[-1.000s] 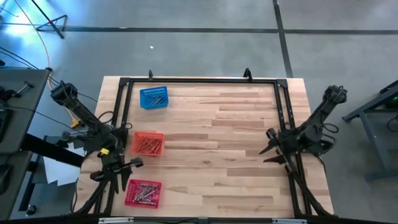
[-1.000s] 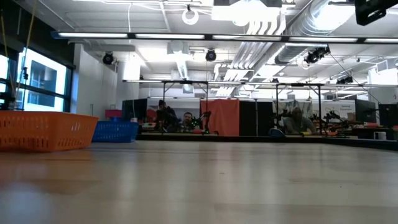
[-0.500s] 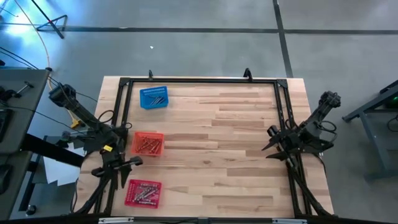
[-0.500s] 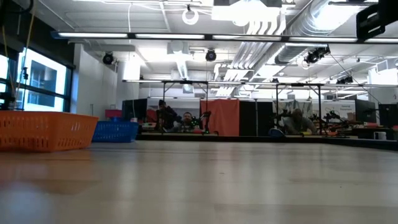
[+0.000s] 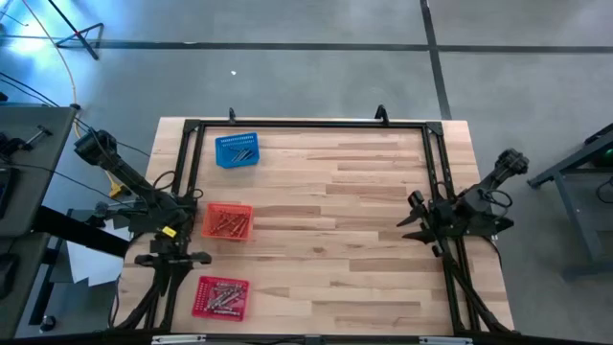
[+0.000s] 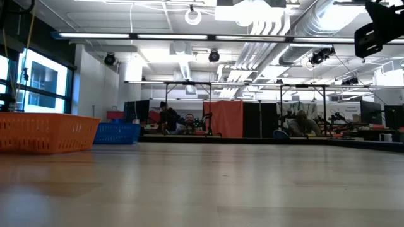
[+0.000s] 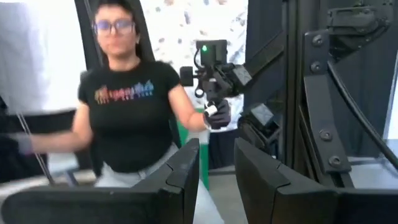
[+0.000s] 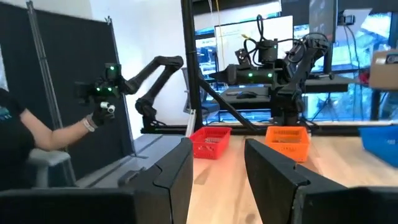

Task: Sort crayons
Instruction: Return to Home Position

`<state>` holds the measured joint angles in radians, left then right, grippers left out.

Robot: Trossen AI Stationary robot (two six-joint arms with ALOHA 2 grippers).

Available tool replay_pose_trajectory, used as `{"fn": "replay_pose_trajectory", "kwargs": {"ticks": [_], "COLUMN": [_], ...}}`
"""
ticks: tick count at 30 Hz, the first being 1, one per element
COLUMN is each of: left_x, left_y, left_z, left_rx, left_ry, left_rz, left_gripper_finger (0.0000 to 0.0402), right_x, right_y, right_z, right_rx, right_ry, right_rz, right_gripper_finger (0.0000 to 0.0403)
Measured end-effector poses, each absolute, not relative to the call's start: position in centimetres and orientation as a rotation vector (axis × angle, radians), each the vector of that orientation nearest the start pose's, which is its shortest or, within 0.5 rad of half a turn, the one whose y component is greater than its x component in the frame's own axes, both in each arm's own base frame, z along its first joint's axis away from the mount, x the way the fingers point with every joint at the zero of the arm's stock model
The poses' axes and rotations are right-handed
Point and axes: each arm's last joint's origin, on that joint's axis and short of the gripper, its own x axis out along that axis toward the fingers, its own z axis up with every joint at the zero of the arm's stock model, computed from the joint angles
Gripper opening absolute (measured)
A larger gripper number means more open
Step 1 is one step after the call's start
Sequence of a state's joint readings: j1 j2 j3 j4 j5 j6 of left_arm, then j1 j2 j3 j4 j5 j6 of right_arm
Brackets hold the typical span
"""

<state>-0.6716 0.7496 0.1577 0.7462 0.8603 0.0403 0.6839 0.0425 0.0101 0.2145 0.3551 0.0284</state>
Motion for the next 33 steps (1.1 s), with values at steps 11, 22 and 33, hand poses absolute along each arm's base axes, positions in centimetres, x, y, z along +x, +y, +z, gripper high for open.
{"fn": "replay_pose_trajectory", "kwargs": {"ticks": [11,22,33], "left_x": [9.7,9.9,10.2], "left_y": [-10.0,-10.0,-9.6], "left_z": [17.9,17.8,17.7], "left_rx": [-0.136,-0.240,-0.262], "left_ry": [-0.088,0.015,0.037], "left_rz": [-1.351,-1.331,-1.292], "left_gripper_finger": [0.0088,0.0088,0.0088], "right_x": [8.5,8.5,8.5], "right_y": [5.0,5.0,5.0], "right_z": [17.2,16.9,16.9], "right_rx": [0.046,0.029,0.029], "right_ry": [-0.046,-0.017,-0.016], "right_rz": [0.251,0.261,0.261], "right_gripper_finger": [0.0140,0.0140,0.0140]}}
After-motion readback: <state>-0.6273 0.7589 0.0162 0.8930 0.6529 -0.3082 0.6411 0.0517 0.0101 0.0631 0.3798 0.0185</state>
